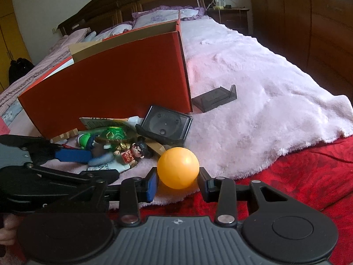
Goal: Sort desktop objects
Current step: 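Reach the left tool toward the light blue disc while the right tool holds the ball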
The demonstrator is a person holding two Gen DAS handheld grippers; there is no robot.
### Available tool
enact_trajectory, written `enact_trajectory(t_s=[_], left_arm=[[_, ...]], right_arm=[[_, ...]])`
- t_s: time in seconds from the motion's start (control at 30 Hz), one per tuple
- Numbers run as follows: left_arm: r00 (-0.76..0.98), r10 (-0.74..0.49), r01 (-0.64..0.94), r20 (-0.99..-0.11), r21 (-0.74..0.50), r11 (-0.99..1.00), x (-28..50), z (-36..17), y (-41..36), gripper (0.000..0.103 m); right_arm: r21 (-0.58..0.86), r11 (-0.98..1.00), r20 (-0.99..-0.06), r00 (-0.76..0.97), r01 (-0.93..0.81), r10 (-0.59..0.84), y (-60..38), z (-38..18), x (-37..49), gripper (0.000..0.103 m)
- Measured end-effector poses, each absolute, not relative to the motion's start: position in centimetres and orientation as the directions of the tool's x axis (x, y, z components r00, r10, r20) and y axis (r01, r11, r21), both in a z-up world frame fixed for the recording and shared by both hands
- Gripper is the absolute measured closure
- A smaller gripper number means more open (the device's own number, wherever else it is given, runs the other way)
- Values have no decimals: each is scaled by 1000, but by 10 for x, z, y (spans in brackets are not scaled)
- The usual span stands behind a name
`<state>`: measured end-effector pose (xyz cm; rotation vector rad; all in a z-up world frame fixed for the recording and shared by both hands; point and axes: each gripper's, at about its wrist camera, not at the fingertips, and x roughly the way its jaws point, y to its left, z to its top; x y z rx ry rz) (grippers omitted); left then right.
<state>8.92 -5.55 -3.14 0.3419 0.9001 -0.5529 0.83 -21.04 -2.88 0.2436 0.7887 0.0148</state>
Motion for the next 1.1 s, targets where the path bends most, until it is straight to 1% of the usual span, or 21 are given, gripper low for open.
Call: enact_trajectory(t_s=[0.07,0.2,0.33,0.53,0.6,0.73,0.97,1.03,1.1], left_arm=[[477,-323,596,-818,31,803,95,-35,-55,48],[436,-385,583,-813,-71,810,104,-33,-42,54],[416,-423,545,-805,-151,825,109,-31,-32,55],[429,-431,540,-794,-157,827,102,-23,-27,60],[431,-434,538,-792,-161,828,100,-21,-23,60],[413,-458,526,-787,-205,826,102,-17,-14,61],[389,-471,531,-792,-225,817,115,-20,-15,62],[384,-479,533,-790,-234,813,121,-21,-16,69],[378,-482,541,-790,-234,808,124,-20,-16,72]], right_arm=[[224,972,-700,706,76,106,-210,-29,8,62],[226,971,-699,707,73,109,-211,-30,9,62],[231,970,-700,706,77,111,-212,-32,9,62],[225,972,-698,707,71,110,-211,-32,9,62],[227,971,-698,708,71,111,-212,-33,9,62],[223,972,-699,707,68,111,-211,-33,10,62],[218,974,-701,705,66,109,-210,-35,10,62],[221,973,-701,705,67,111,-211,-35,10,62],[223,973,-701,705,67,112,-211,-35,10,62]])
